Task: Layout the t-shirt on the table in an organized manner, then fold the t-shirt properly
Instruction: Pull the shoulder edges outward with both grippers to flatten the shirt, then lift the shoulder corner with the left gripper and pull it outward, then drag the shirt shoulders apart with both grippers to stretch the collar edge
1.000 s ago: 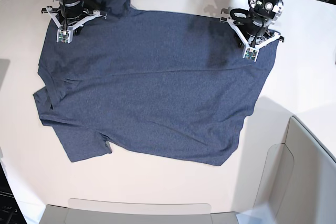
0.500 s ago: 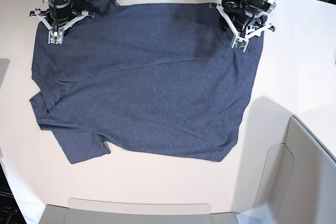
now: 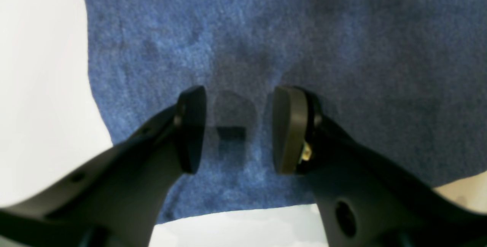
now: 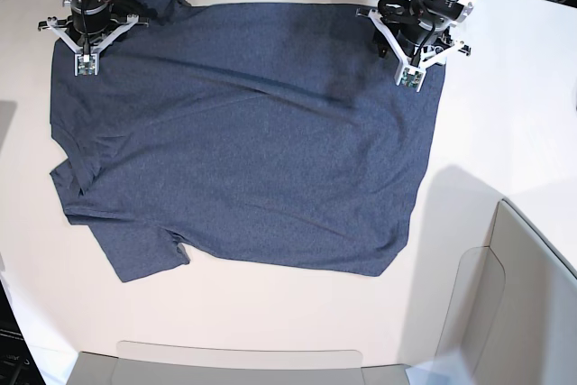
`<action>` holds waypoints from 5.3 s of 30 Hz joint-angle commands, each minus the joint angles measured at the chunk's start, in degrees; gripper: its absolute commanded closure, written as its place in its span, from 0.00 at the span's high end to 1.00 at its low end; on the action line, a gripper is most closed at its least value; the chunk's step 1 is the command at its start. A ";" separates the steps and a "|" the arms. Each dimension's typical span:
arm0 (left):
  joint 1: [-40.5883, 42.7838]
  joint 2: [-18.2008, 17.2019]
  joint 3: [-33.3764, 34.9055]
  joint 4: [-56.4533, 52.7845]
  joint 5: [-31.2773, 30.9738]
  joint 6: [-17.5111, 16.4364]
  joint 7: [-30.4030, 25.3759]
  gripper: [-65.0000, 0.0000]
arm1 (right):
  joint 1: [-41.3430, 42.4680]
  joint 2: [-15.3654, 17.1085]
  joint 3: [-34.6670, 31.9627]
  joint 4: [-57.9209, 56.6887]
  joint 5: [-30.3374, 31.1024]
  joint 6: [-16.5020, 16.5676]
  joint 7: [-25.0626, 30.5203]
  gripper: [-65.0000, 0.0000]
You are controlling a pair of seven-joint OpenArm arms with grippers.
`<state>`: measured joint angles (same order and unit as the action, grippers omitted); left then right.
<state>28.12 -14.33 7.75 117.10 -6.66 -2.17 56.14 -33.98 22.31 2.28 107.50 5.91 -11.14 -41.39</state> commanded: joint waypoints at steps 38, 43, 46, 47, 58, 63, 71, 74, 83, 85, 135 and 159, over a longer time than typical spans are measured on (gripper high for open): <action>-1.61 -0.66 -0.14 0.92 0.19 0.11 -0.89 0.43 | 4.13 -7.93 35.91 9.46 60.24 7.75 -6.13 0.25; -1.61 -0.66 -0.14 0.84 0.19 0.11 -1.06 0.43 | 2.64 -11.01 49.80 5.77 72.20 10.65 -14.66 0.25; -1.61 -0.66 0.03 0.84 0.19 0.11 -1.24 0.43 | 2.99 -15.32 57.28 0.41 74.04 13.99 -21.69 0.25; -1.61 -0.66 0.21 0.84 0.19 0.11 -1.24 0.43 | 3.25 -16.37 59.39 -1.79 74.04 15.22 -23.71 0.25; -1.35 -0.66 0.21 0.84 0.19 0.11 -1.24 0.43 | 8.88 -17.51 66.68 -18.40 65.16 23.66 -32.42 0.25; -1.35 -0.66 0.21 0.84 0.19 0.11 -1.24 0.43 | 10.20 -18.31 65.72 -18.40 60.51 25.16 -32.42 0.25; -1.35 -0.66 0.21 0.84 0.19 0.11 -0.80 0.43 | 10.02 -20.85 59.03 -18.40 56.99 25.95 -32.33 0.25; -1.35 -0.66 0.21 0.92 0.19 0.11 -0.80 0.43 | 10.20 -21.91 57.28 -18.40 54.62 25.95 -32.15 0.25; -1.35 -0.40 -4.98 2.77 -0.77 0.02 -1.59 0.43 | 10.28 -22.79 56.84 -18.40 50.31 25.77 -32.06 0.00; -1.44 -0.40 -7.97 2.77 -5.34 -0.07 -1.59 0.43 | 10.28 -22.61 56.13 -18.23 48.99 25.77 -32.24 0.00; 2.25 -5.32 -30.83 -26.33 -68.82 -5.61 11.25 0.54 | 9.84 -21.56 55.34 -18.05 48.37 25.86 -32.33 0.00; 4.80 -6.02 -18.96 -25.98 -52.55 -5.61 5.97 0.34 | 8.44 -20.77 55.25 -18.05 48.37 25.86 -32.42 0.00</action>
<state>30.79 -20.64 -12.47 92.29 -67.42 -11.46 55.00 -23.77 1.69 57.65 90.11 61.78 15.92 -69.36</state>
